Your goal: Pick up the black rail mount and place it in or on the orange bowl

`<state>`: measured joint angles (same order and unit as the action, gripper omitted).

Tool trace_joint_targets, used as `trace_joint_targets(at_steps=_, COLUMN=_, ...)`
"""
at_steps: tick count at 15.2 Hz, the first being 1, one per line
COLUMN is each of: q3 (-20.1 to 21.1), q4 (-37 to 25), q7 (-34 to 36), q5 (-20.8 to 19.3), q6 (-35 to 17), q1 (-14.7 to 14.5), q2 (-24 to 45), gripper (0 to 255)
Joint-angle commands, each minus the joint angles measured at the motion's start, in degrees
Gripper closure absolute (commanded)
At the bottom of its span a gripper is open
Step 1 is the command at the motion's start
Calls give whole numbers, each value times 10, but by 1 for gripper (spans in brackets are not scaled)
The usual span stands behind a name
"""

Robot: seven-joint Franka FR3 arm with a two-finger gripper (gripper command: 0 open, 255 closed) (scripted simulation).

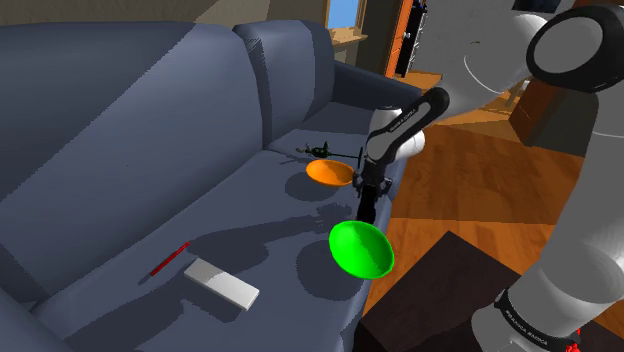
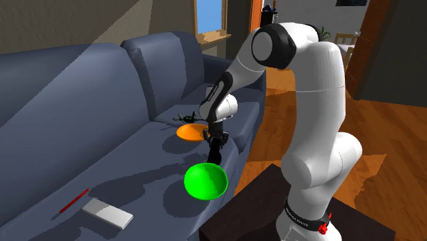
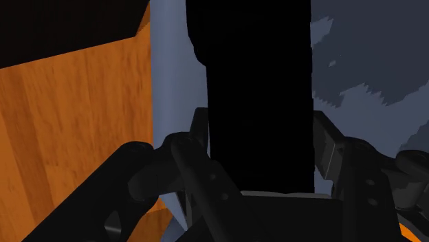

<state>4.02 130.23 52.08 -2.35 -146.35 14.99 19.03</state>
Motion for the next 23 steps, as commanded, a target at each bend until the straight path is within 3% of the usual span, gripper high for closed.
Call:
trace_joint_targets(at_steps=1, q3=1, q4=0, q7=-2, q5=2, q6=14, q1=1, q2=-14, gripper=255)
trace_joint_targets(at_steps=16, q3=6, q4=-12, q7=-10, q5=14, q6=114, q1=4, q2=-102, gripper=255)
trace_joint_targets(at_steps=23, q3=5, q4=-217, q7=3, q5=2, q6=182, q1=-5, q2=35, gripper=255)
